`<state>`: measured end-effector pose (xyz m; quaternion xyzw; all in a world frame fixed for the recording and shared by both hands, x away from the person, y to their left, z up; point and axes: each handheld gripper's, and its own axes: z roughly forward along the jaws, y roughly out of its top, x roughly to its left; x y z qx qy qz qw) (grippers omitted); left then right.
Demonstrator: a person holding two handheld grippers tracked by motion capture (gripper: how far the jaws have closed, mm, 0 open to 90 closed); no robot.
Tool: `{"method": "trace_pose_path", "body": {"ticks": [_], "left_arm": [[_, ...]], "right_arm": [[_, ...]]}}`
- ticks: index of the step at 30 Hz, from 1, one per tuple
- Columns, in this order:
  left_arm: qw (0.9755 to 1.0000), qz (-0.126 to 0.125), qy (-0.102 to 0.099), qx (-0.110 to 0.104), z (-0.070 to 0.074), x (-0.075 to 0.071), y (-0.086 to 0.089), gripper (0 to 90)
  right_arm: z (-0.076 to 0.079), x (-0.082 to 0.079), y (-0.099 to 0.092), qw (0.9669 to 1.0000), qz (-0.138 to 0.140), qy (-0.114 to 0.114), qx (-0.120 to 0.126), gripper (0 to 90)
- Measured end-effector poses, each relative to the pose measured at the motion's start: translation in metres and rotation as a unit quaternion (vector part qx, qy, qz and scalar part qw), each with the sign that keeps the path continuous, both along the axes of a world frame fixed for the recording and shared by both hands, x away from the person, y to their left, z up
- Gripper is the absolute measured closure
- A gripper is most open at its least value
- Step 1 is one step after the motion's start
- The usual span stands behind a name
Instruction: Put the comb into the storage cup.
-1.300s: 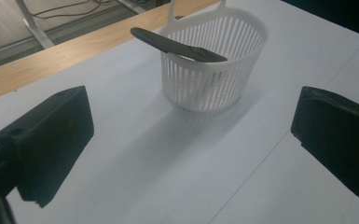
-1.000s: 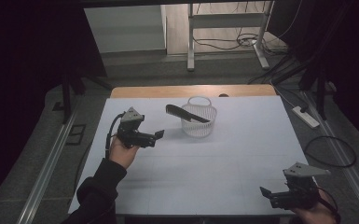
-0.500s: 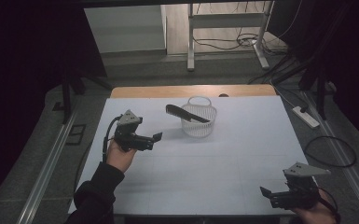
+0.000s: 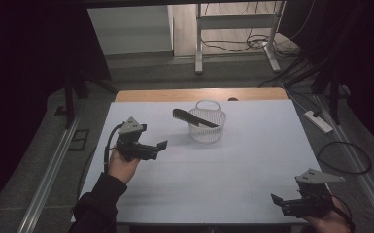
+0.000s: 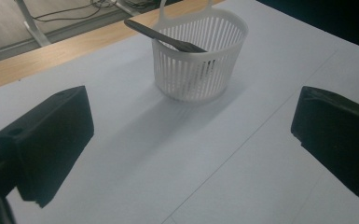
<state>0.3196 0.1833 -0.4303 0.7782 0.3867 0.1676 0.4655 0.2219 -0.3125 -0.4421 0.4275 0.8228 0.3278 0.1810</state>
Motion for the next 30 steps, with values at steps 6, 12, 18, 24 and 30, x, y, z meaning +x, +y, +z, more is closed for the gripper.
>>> {"method": "trace_pose_path", "body": {"ticks": [6, 12, 18, 24, 30], "left_arm": [[1.0000, 0.001, 0.001, -0.001, -0.002, -0.005, 0.001, 0.0], [1.0000, 0.004, 0.003, 0.000, -0.004, -0.009, 0.002, 0.0], [1.0000, 0.006, 0.004, -0.005, -0.005, -0.015, 0.005, 0.0], [0.9999, 0.006, 0.006, -0.007, -0.005, -0.020, 0.007, 0.0], [0.9999, 0.009, 0.007, -0.010, -0.005, -0.027, 0.010, 0.0]], "right_arm": [[0.000, 0.000, 0.000, 1.0000, -0.001, -0.001, 0.001, 0.3], [0.000, 0.000, -0.001, 1.0000, -0.001, -0.001, 0.002, 0.3], [0.000, -0.001, -0.001, 1.0000, -0.001, -0.001, 0.002, 0.3], [0.000, -0.001, -0.001, 1.0000, -0.001, -0.001, 0.002, 0.3], [0.000, -0.001, -0.001, 1.0000, -0.001, -0.001, 0.002, 0.3]]}}
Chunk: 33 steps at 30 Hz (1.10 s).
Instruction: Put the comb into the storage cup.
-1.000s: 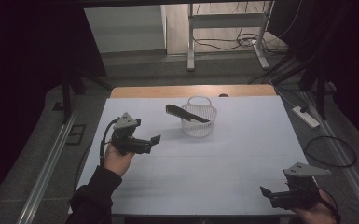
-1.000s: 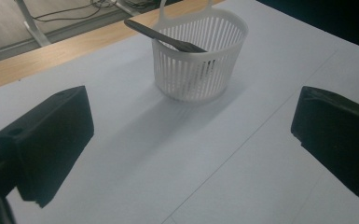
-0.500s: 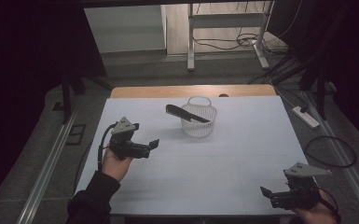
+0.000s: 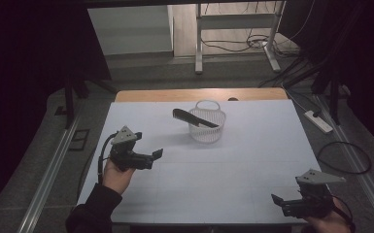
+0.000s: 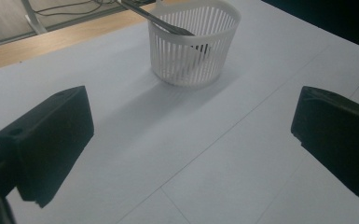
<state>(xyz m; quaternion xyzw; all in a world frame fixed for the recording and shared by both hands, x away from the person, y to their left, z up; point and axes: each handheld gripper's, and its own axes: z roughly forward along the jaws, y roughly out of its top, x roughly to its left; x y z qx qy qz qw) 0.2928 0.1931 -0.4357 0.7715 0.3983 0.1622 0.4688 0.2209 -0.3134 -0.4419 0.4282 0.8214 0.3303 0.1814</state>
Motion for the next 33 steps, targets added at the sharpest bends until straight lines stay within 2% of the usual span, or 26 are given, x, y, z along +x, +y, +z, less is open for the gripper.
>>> {"method": "trace_pose_path", "body": {"ticks": [22, 33], "left_arm": [[0.9998, 0.013, 0.008, -0.014, -0.002, -0.022, 0.014, 0.0], [0.9996, 0.020, 0.013, -0.013, -0.004, -0.032, 0.023, 0.0]], "right_arm": [[0.000, 0.000, 0.000, 1.0000, 0.000, -0.001, -0.002, 0.3], [0.000, 0.000, 0.001, 1.0000, 0.000, -0.001, -0.003, 0.3]]}}
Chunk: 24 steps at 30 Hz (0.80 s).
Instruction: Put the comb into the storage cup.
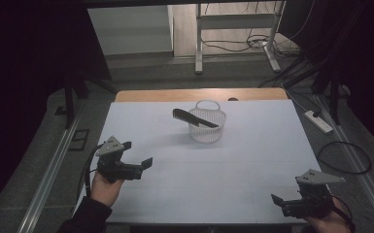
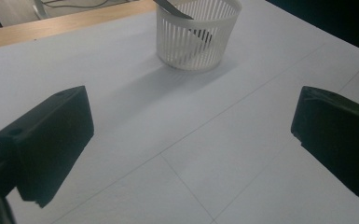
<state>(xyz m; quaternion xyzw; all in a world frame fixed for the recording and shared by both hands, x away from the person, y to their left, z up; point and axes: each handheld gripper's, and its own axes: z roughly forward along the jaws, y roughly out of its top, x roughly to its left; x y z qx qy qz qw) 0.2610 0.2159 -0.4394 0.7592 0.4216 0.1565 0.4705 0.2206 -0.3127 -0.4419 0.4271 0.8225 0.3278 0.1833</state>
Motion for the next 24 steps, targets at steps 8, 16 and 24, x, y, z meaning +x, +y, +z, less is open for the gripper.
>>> {"method": "trace_pose_path", "body": {"ticks": [8, 16, 24], "left_arm": [[1.0000, 0.002, 0.004, 0.004, -0.002, -0.005, 0.003, 0.0], [0.9999, 0.004, 0.005, 0.010, -0.002, -0.011, 0.006, 0.0], [0.9998, 0.012, 0.008, 0.012, -0.003, -0.019, 0.010, 0.0]], "right_arm": [[0.000, 0.000, 0.000, 1.0000, 0.000, 0.000, 0.000, 0.3], [0.000, 0.000, 0.000, 1.0000, -0.001, -0.001, 0.000, 0.3], [0.000, 0.000, 0.000, 1.0000, -0.001, -0.001, -0.001, 0.3]]}}
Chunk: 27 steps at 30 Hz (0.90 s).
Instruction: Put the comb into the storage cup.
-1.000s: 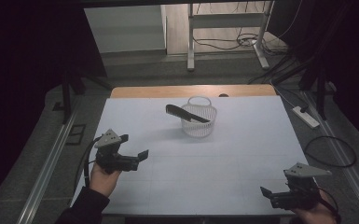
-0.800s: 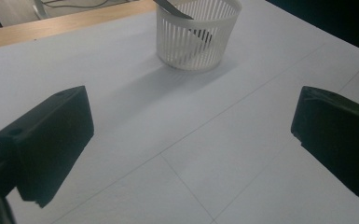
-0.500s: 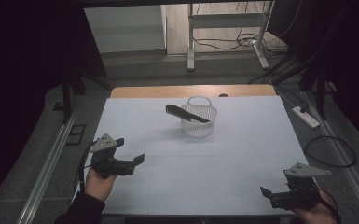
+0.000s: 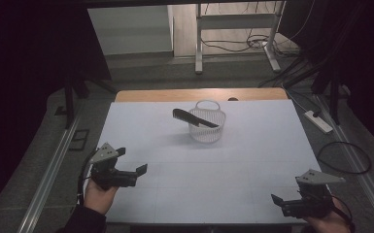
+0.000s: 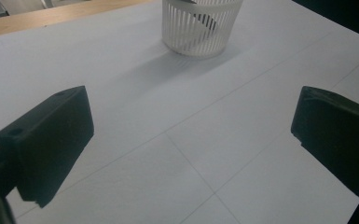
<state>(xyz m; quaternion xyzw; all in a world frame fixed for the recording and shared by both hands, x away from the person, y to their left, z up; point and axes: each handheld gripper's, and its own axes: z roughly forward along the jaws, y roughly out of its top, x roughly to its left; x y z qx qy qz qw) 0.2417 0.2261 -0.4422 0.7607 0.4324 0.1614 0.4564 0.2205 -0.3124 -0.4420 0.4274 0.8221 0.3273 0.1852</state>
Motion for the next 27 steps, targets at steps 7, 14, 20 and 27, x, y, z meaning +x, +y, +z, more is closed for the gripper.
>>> {"method": "trace_pose_path", "body": {"ticks": [7, 14, 20, 27], "left_arm": [[0.9999, 0.010, 0.007, 0.000, -0.002, -0.007, 0.006, 0.0], [0.9997, 0.018, 0.014, 0.006, -0.005, -0.015, 0.011, 0.0], [0.9996, 0.019, 0.020, 0.007, -0.007, -0.022, 0.015, 0.0], [0.9993, 0.023, 0.028, 0.010, -0.009, -0.029, 0.019, 0.0]], "right_arm": [[0.000, 0.000, 0.000, 1.0000, 0.000, 0.000, 0.000, 0.3], [0.000, 0.000, 0.000, 1.0000, -0.001, 0.001, 0.000, 0.3], [0.000, 0.000, 0.000, 1.0000, -0.001, 0.001, 0.000, 0.3], [0.000, 0.000, 0.000, 1.0000, -0.002, 0.001, 0.000, 0.3]]}}
